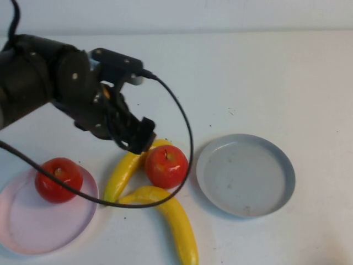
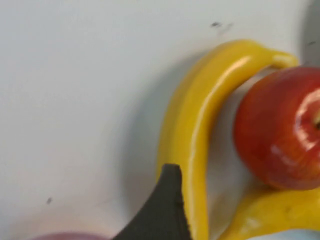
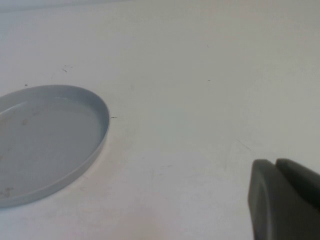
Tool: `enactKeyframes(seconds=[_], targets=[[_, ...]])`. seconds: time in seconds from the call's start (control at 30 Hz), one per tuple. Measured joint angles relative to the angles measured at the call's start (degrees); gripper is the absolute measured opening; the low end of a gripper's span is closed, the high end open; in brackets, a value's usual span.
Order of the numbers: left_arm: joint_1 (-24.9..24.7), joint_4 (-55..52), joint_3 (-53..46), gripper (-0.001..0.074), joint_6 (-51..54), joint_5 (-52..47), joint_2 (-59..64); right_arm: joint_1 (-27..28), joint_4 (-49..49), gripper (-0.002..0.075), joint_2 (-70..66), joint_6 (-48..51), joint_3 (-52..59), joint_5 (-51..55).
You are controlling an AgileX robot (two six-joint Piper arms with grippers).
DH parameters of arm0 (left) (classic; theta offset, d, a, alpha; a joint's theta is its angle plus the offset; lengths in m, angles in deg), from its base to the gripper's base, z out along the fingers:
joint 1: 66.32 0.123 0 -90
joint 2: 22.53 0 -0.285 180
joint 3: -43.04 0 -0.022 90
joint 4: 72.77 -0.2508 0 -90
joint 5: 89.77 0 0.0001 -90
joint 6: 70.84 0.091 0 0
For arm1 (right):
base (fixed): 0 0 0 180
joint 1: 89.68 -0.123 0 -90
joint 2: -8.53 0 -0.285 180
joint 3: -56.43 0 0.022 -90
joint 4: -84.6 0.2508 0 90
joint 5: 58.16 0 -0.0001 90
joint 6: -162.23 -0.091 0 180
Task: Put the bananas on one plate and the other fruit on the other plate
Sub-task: Put one type of fruit in the left plate
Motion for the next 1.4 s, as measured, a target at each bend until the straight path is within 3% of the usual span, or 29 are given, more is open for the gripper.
enactKeyframes(seconds=[0.23,0.4,1.13,1.4], targets=[[-7.7,1.06,6.61,0.0669,8.45,-0.95,7.36,0.0,0.0,-0.0017,0.0,0.0,0.0,0.0],[-10.13,0.44,8.76,0.0669,10.58,-1.64,10.78,0.0,0.0,-0.0017,0.0,0.0,0.0,0.0],[-10.36,-5.43,9.59,0.0666,10.96,-1.39,16.17,0.0,0.0,-0.0017,0.0,0.0,0.0,0.0],[-10.36,-5.48,9.59,0.058,10.96,-1.39,16.19,0.0,0.0,-0.0017,0.0,0.0,0.0,0.0]])
